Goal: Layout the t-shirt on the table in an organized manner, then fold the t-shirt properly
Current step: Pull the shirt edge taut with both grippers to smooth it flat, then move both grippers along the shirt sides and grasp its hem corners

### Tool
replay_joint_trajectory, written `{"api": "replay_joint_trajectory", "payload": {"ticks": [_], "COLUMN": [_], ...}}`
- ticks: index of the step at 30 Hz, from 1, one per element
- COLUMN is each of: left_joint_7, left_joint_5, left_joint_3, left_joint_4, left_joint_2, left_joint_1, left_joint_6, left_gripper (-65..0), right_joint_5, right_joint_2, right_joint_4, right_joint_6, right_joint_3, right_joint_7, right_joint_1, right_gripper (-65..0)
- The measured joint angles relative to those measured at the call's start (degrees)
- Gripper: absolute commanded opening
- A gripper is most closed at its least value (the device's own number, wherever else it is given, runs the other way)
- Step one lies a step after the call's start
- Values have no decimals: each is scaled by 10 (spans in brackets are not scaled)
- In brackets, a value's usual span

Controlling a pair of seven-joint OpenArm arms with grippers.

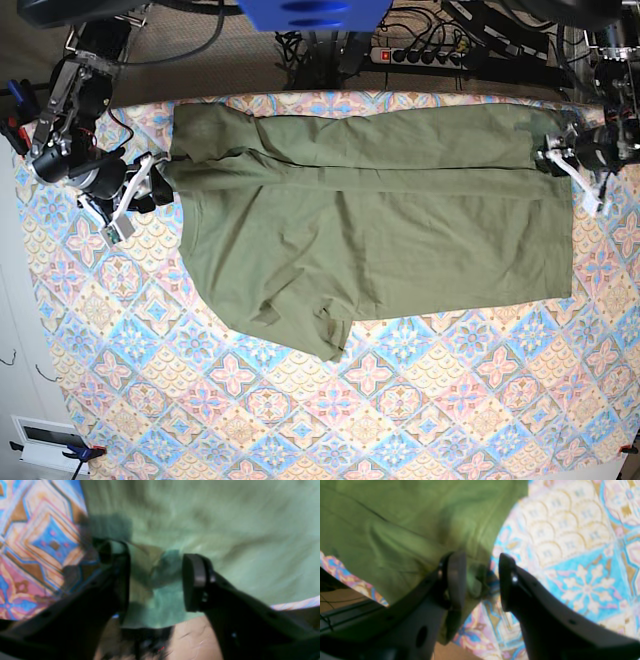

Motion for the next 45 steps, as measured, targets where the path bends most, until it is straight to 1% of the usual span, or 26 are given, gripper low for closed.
{"api": "replay_joint_trajectory", "payload": {"ticks": [1, 3, 5, 7, 9, 11, 13, 16, 18, 20, 21, 22, 25, 27, 28, 30, 31, 33, 36, 39, 41, 45], "left_joint_7": [7, 49, 46, 41, 43, 43, 37, 24, 40, 30, 28, 28, 33, 40, 36, 32, 30, 29, 34, 30, -1, -58], "left_joint_5": [-11, -25, -25, -29, -28, -28, -34, -22, -5, -16, -23, -22, 23, 52, 65, 82, 101, 154, 213, 233, 245, 252], "left_joint_3": [-6, -10, -10, -10, -10, -14, -46, -101, -109, -108, -109, -117, -141, -141, -141, -137, -137, -140, -141, -141, -141, -143], "left_joint_4": [0, 0, 0, 0, 0, 0, 0, 0, -3, -4, -3, -2, -4, -6, -6, -5, -5, -5, -12, -64, -107, -162], "left_joint_2": [-2, -4, -1, -1, -2, 0, 10, 26, 32, 44, 50, 58, 82, 97, 106, 124, 136, 160, 188, 197, 196, 194], "left_joint_1": [1, -1, -2, -4, -4, -4, -4, -9, -32, -61, -70, -82, -112, -138, -154, -187, -205, -234, -266, -307, -324, -320], "left_joint_6": [0, 0, 0, 0, 0, 0, -2, 1, 4, 4, -2, -1, 7, 6, 7, 5, -2, 3, 4, 1, 2, 7], "left_gripper": [-272, -232, -199, -181, -175, -174, -174, -171, -173, -174, -174, -174, -174, -174, -174, -174, -174, -174, -174, -174, -174, -175], "right_joint_5": [-1, -2, 8, 7, -3, -12, -1, 5, 2, -3, -12, -28, -76, -122, -135, -150, -161, -163, -160, -170, -205, -240], "right_joint_2": [0, 0, 1, 0, 0, 1, 0, 0, 0, 0, 0, 0, -1, -1, -1, -2, -8, -22, -24, -23, -22, -26], "right_joint_4": [-2, -11, -21, -33, -56, -74, -79, -91, -108, -134, -149, -162, -178, -179, -179, -179, -180, -182, -183, -183, -183, -183], "right_joint_6": [0, 0, 0, 0, 0, 0, 0, 0, 0, 0, 0, 0, 0, 0, 0, 0, 0, 0, 0, 0, 0, 0], "right_joint_3": [-2, -4, -4, -5, -5, -5, -4, -5, -5, -4, -4, -4, -4, -4, -4, -3, -3, -3, -32, -56, -66, -83], "right_joint_7": [-6, 1, 18, 16, -4, -4, 3, 11, 8, 1, -2, -1, 9, 7, 7, 7, 7, 5, 19, 45, 55, 71], "right_joint_1": [12, 49, 75, 84, 87, 99, 122, 143, 150, 163, 173, 186, 214, 226, 228, 229, 229, 226, 227, 231, 229, 228], "right_gripper": [-439, -439, -439, -439, -439, -439, -439, -439, -441, -443, -443, -443, -443, -443, -443, -443, -443, -443, -443, -443, -443, -443]}}
